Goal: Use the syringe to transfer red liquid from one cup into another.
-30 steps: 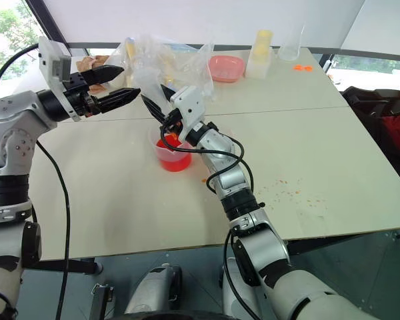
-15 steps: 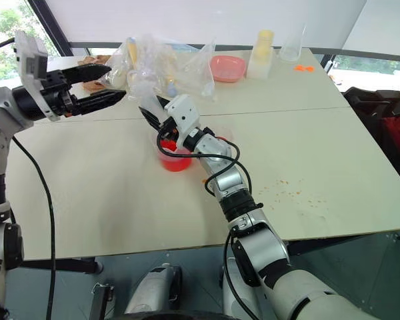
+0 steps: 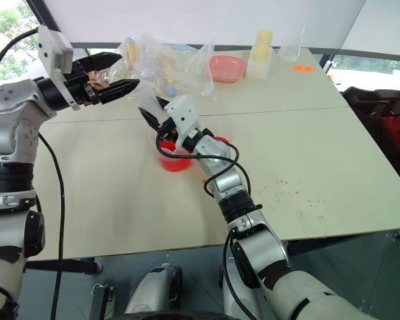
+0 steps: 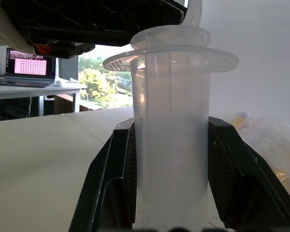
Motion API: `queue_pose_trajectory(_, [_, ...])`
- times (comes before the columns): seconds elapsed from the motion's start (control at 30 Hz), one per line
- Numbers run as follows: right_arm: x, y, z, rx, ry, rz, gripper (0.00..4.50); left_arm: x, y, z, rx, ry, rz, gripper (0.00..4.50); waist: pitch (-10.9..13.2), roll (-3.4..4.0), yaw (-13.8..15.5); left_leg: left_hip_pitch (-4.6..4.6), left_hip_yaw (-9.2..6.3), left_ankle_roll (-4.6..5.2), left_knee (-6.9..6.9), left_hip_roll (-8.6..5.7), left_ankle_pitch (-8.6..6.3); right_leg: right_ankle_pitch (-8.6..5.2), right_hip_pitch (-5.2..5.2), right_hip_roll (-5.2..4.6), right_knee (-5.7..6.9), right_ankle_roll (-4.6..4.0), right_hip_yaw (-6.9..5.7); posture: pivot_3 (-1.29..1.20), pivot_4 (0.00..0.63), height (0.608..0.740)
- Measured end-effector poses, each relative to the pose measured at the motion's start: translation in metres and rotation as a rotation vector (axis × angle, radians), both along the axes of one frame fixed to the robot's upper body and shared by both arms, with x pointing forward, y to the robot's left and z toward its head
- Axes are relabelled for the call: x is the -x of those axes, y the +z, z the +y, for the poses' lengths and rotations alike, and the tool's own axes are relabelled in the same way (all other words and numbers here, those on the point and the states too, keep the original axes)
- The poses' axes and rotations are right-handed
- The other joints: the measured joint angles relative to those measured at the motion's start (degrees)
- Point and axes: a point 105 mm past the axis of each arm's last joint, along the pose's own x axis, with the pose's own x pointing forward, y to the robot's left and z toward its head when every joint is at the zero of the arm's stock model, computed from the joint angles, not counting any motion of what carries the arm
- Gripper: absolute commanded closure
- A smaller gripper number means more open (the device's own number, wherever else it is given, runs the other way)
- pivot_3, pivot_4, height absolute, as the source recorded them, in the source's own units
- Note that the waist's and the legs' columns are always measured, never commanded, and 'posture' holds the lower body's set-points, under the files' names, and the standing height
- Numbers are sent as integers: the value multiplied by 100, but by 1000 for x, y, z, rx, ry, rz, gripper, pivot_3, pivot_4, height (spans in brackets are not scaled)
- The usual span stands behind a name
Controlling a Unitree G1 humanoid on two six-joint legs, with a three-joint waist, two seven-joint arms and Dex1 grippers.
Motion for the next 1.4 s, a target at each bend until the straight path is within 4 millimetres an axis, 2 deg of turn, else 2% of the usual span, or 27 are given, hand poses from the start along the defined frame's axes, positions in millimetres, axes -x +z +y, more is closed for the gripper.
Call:
queue_pose_trajectory(0.13, [-1,-4,-2,-3,-18,24,3113,-10,0,-8,-59,31,-44,601,-1,-2,5,0,0,0,2,0,0,0,1,0,0,0,-1,0,150,740])
queue_pose_trajectory(0.23, [-4,-3,-6,-22,-44,40,3113,-15,2,-15,-85,35,-79,1393,-1,-2,19,-1,-1,0,3,-2,0,0,3,-1,-1,0,-2,0,150,740])
queue_pose_trajectory(0.47, [-3,0,-10,-77,-84,65,3113,-12,-2,-34,-92,-40,-80,4446,-1,-2,0,-1,-1,0,2,-1,0,0,1,-1,0,0,-1,0,150,740])
queue_pose_trajectory(0.83, [2,-2,-7,-94,-75,82,3113,-10,-1,-31,-113,-50,-74,4479,-1,-2,1,-1,-2,1,3,0,0,0,1,1,1,0,0,0,150,740])
queue_pose_trajectory(1.4, [4,-3,-8,-119,-87,93,3113,-20,15,-29,-179,-48,-160,4479,-1,-2,2,0,-1,1,4,0,0,0,2,2,2,0,-1,0,150,740])
